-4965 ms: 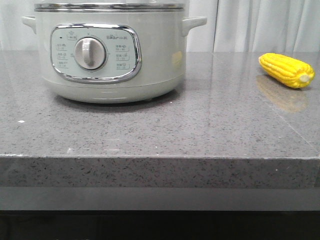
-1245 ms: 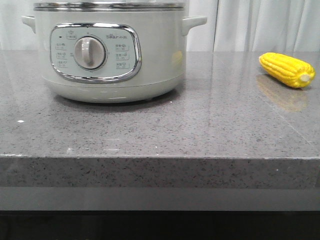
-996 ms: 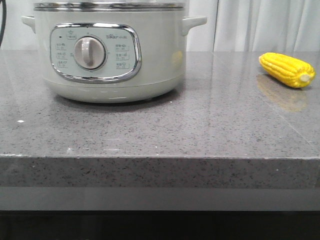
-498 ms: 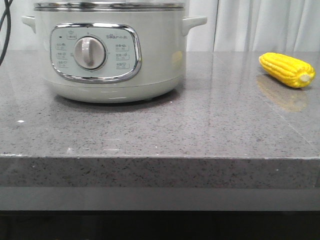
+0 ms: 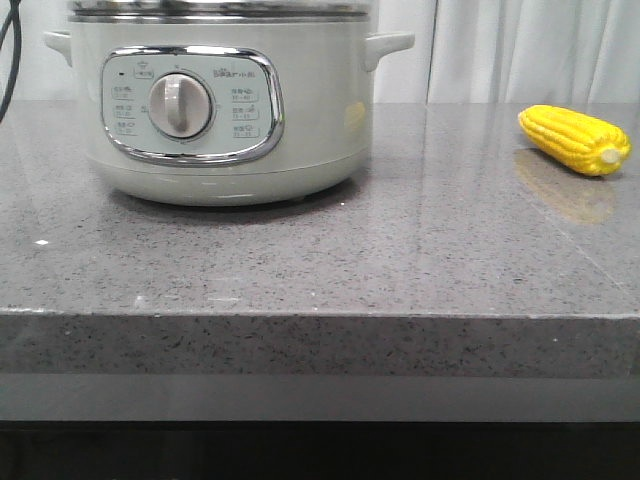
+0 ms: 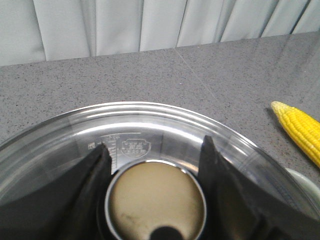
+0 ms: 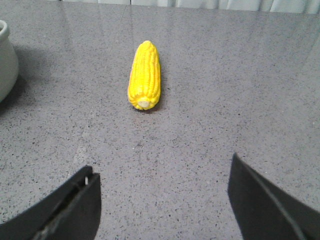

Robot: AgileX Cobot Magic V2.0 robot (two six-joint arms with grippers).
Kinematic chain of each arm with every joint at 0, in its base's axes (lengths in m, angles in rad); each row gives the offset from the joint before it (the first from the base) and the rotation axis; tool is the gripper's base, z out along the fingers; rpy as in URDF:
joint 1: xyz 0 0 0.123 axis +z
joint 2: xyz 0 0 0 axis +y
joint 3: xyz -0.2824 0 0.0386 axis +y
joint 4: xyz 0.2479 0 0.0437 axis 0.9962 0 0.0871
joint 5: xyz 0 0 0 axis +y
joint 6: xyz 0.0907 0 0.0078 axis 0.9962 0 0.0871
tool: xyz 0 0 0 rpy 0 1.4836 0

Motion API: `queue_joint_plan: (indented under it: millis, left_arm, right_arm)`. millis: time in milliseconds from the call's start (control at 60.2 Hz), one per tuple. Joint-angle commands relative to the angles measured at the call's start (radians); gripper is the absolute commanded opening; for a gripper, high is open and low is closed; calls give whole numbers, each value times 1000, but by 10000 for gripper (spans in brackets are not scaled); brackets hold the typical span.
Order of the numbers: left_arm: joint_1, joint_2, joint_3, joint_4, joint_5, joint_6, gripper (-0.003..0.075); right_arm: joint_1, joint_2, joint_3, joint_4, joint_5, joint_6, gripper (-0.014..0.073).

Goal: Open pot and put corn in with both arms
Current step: 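Lift the glass lid off the pot with the left gripper, then move the right gripper down over the yellow corn cob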

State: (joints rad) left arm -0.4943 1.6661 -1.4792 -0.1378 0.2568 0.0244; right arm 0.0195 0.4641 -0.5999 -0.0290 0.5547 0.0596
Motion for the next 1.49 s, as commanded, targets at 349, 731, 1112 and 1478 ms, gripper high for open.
queue_joint_plan:
  millis: [349, 731, 1112, 1478]
  left_arm:
    - [121, -255, -160, 65, 99, -2, 312]
    - [297, -591, 188, 65, 126, -2, 313]
    - [355, -797, 471, 65, 61, -2, 312]
    - [355, -797, 480, 65, 54, -2, 312]
  right_arm:
    - [-6, 13, -28, -6, -92, -7, 549]
    - [-6, 13, -28, -6, -80, -7, 549]
    - [-6, 100, -81, 9, -11, -4, 549]
    - [-4, 476, -360, 45, 184, -5, 549]
